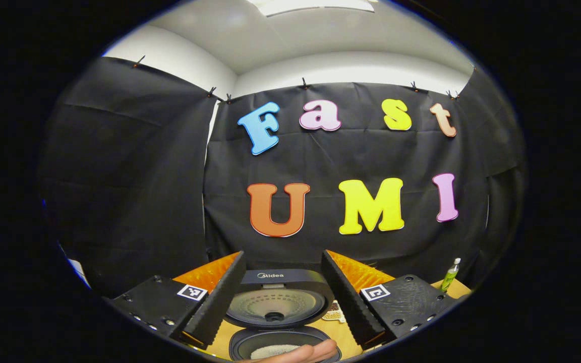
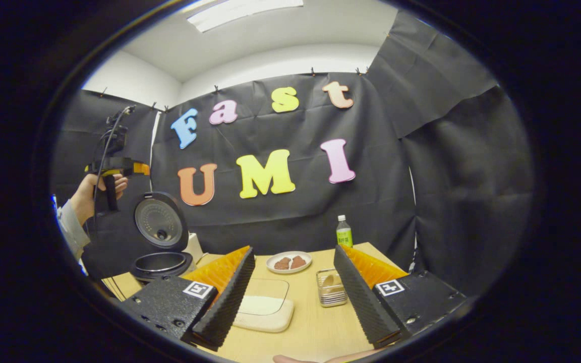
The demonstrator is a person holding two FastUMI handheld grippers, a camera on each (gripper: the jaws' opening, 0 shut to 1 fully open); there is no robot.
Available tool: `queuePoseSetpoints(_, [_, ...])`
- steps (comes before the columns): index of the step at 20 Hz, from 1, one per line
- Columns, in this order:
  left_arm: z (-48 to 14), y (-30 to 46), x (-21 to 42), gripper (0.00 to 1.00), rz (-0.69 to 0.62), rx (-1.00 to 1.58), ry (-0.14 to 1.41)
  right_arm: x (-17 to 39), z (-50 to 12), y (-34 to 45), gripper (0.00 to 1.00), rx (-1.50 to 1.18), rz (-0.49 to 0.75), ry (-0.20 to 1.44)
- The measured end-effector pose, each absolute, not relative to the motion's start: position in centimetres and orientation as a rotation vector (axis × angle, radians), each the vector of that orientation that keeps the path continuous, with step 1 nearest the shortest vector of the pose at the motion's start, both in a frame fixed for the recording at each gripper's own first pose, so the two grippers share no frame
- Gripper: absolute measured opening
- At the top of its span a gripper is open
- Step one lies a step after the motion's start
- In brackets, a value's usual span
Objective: Close the left gripper, press the button to open the rice cooker; take a wooden spoon from the chopstick holder with the right hand, scoop a spoonful of rice and pour it into the rice cooker, then put the wooden spoon back into the chopstick holder.
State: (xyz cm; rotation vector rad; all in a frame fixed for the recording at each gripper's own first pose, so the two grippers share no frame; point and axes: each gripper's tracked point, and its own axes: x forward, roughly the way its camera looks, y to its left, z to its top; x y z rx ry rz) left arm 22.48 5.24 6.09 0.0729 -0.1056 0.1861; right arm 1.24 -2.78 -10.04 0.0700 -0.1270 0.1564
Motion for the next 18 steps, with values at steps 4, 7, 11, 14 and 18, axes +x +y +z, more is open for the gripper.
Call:
queuePoseSetpoints(4, [5.6, 6.8, 27.0, 0.95, 0.220, 0.055, -0.071, 0.6, -10.4, -3.3, 0.99, 0.017, 0.159, -0.146])
queuePoseSetpoints(7, [4.4, 7.1, 29.9, 0.94, 0.230, -0.013, -0.030, 1.0, -11.4, -3.7, 1.00, 0.016, 0.169, -0.126])
queuePoseSetpoints(11, [2.7, 8.0, 31.3, 0.94, 0.286, 0.036, 0.002, 1.8, -12.3, -4.2, 0.97, 0.046, 0.165, -0.111])
queuePoseSetpoints(14, [1.0, 8.5, 31.8, 0.94, 0.328, 0.098, 0.042, 1.8, -11.6, -5.0, 1.00, 0.085, 0.145, -0.148])
queuePoseSetpoints(18, [1.0, 8.3, 31.2, 0.98, 0.316, 0.110, 0.038, 1.6, -12.5, -5.4, 1.00, 0.117, 0.135, -0.132])
